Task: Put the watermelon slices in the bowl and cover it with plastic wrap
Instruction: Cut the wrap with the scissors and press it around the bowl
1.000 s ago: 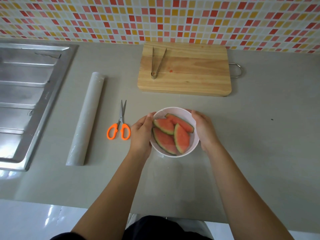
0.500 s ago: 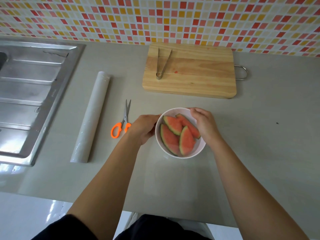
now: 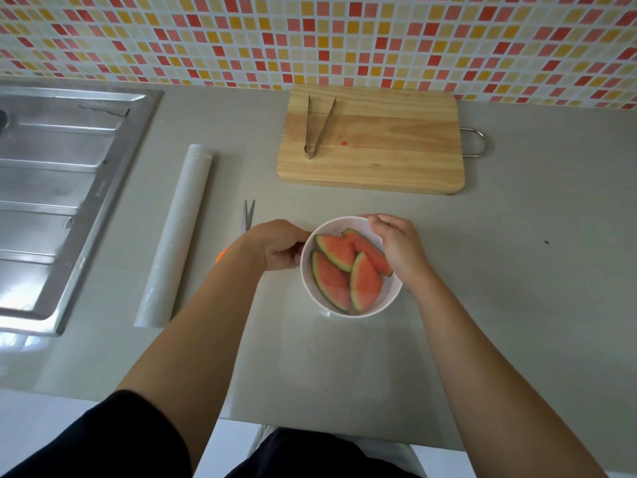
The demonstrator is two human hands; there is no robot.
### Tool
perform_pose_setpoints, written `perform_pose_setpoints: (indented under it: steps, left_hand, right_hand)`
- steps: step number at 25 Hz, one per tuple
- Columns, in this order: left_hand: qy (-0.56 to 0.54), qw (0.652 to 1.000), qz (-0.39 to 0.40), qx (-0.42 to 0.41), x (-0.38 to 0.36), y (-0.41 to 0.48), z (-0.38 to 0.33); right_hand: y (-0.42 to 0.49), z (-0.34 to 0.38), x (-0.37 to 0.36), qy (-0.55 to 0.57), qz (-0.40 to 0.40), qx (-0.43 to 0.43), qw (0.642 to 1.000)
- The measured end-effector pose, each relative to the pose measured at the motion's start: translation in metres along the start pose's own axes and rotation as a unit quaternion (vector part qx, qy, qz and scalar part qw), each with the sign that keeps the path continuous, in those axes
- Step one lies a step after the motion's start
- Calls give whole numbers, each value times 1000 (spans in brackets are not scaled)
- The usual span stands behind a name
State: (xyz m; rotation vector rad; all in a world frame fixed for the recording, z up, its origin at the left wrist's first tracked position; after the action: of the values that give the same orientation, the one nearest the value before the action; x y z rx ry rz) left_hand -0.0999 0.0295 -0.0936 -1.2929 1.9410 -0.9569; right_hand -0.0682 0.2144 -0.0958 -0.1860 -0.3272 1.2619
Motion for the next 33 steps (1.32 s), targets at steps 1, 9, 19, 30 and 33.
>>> perform_pose_setpoints:
  steps: [1, 9, 19, 30, 33]
  left_hand:
    - [44, 999, 2, 1, -1, -2, -2]
    - [113, 990, -32, -81, 5, 1, 0]
    - [87, 992, -36, -80, 6, 3, -4]
    - [-155, 984, -48, -68, 19, 11, 12]
    - [-84, 994, -32, -55, 18, 11, 10]
  right_hand:
    - [-1, 1, -1, 0, 7, 0, 1000]
    - [-4, 4, 0, -1, 4, -13, 1000]
    - [-4, 5, -1, 4, -1, -5, 1000]
    - [-7, 5, 0, 40, -18, -11, 999]
    - [-8, 6, 1, 40, -23, -5, 999]
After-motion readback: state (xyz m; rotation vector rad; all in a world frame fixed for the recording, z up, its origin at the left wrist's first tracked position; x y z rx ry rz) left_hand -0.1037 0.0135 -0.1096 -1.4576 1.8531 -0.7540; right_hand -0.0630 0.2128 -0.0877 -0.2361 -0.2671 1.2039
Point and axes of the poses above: each hand's wrist, its own y-axis towards the middle knuckle, its own x-axis out of the back of the hand, z = x × y, the point moved 6 cm from there along y, towards the middle knuckle, and after that the axes turned 1 degree about -z, right-handed, at the moved point
